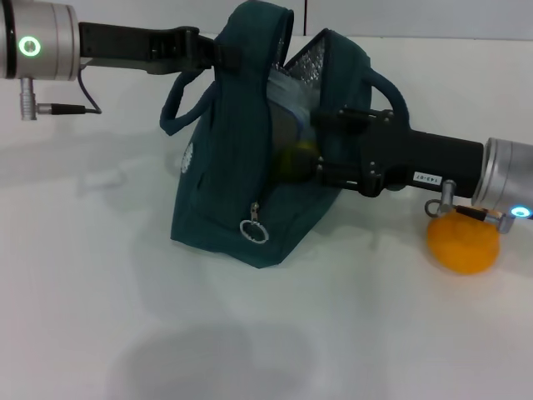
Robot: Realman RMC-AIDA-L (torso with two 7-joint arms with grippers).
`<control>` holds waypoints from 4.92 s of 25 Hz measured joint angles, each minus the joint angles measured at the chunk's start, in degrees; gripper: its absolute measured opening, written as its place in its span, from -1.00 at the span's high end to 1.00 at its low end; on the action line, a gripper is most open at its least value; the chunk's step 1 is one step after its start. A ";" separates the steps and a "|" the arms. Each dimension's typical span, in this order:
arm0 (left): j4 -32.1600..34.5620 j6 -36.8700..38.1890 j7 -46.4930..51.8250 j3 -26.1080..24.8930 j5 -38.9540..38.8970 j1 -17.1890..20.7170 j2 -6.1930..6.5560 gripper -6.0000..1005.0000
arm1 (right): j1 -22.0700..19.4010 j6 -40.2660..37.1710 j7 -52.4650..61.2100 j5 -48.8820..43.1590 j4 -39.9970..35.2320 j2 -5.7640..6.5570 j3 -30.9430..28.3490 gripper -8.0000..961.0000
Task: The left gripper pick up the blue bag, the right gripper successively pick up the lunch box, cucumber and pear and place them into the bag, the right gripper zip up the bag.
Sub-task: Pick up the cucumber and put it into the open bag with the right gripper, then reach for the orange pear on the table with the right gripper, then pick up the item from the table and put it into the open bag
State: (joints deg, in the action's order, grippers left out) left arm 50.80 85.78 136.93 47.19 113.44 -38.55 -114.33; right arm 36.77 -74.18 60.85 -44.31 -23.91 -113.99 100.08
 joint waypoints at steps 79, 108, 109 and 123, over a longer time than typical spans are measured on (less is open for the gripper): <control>-1.41 -0.62 -1.32 -0.44 -0.06 0.85 -0.46 0.79 | -21.57 -9.66 -25.96 -9.47 8.98 -1.06 -25.02 0.52; -1.40 -0.25 -1.32 -0.44 -0.06 0.94 -0.44 0.78 | -22.10 -17.94 -22.86 -8.22 8.97 -0.42 -29.69 0.91; -1.40 -0.21 -1.32 -0.44 -0.06 0.97 -0.45 0.78 | -22.18 -19.78 -21.96 -8.20 8.97 -0.24 -31.14 0.90; -1.36 2.00 -1.07 -0.14 -0.95 0.24 -0.73 0.78 | -10.03 -27.24 -10.88 -9.08 2.73 0.43 -38.85 0.87</control>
State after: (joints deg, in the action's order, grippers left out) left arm 49.44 87.79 135.87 47.05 112.49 -38.31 -115.05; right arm 26.75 -101.43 49.97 -53.38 -21.19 -113.56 61.23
